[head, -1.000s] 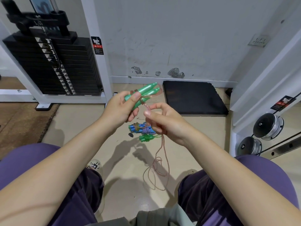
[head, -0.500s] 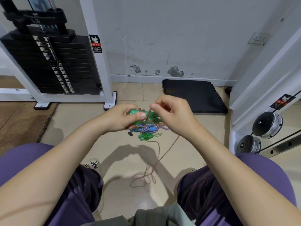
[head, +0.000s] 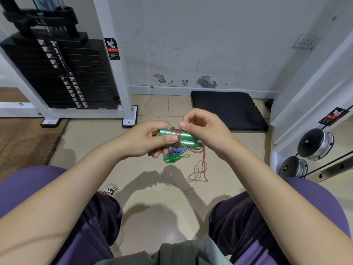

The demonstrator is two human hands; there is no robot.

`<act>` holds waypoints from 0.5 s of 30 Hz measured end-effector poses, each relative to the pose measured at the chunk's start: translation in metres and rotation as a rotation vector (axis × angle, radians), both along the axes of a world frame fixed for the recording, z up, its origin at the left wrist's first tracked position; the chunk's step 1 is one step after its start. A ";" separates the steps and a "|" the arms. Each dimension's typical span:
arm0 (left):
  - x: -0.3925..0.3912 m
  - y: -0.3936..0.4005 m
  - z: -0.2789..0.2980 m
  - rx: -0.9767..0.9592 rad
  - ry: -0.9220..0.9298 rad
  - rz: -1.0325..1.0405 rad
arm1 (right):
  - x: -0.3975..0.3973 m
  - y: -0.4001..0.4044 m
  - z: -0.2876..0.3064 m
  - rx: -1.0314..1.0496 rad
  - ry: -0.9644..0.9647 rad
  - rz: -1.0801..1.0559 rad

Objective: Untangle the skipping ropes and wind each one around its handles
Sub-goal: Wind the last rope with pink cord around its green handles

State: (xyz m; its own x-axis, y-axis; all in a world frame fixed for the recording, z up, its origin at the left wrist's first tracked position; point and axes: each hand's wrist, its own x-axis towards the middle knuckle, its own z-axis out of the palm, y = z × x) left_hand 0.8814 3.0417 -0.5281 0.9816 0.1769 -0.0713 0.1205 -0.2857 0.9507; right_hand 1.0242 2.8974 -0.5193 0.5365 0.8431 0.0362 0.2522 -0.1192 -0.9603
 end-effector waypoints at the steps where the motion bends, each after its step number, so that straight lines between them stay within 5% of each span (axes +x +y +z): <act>1: 0.000 0.000 0.000 -0.016 -0.015 0.004 | -0.001 0.001 0.000 -0.007 0.039 -0.017; 8: 0.007 0.000 -0.001 -0.159 -0.181 0.237 | -0.005 0.004 -0.003 0.063 0.529 0.062; 15: 0.009 0.018 -0.007 -0.043 -0.227 0.598 | -0.031 0.008 -0.011 -0.156 0.116 0.118</act>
